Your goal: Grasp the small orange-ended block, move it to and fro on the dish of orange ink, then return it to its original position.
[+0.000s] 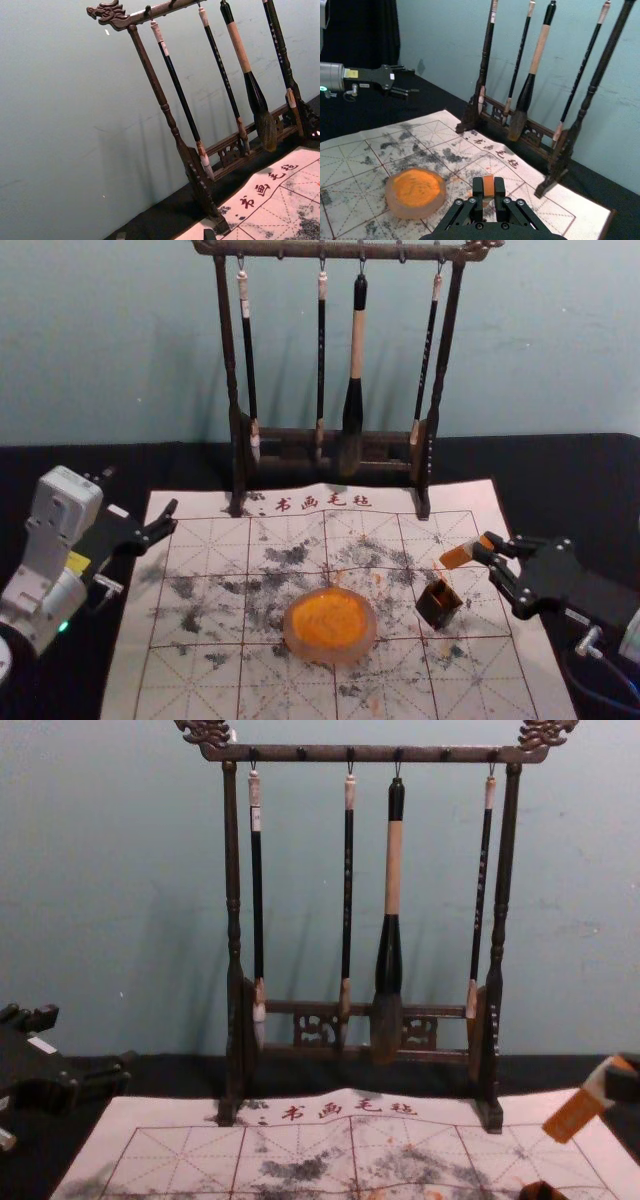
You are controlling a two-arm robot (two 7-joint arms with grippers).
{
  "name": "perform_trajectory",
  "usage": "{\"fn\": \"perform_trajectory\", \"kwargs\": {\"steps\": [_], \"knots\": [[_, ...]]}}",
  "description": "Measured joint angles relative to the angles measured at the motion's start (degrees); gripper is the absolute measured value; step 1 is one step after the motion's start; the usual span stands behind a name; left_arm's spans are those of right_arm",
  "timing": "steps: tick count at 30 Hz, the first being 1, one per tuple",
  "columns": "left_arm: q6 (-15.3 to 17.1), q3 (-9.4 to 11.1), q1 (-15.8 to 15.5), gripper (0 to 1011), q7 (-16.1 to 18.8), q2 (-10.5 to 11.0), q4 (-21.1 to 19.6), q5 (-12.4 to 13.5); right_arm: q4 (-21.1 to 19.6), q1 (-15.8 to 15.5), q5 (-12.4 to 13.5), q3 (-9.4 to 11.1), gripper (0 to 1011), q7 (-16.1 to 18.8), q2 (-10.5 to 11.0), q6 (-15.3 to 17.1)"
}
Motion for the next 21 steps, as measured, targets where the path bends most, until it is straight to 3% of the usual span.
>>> {"fn": "perform_trajectory", "kwargs": {"steps": [9,21], "knots": [[0.0,0.0,0.0,1001,0.0,0.0,0.0,0.0,2.5,5.0,-0.8,-3.4,107,2.4,-0.6,1.5],[0.0,0.0,0.0,1001,0.0,0.0,0.0,0.0,7.9,14.7,-2.9,-10.2,107,7.3,-2.0,3.1]]}}
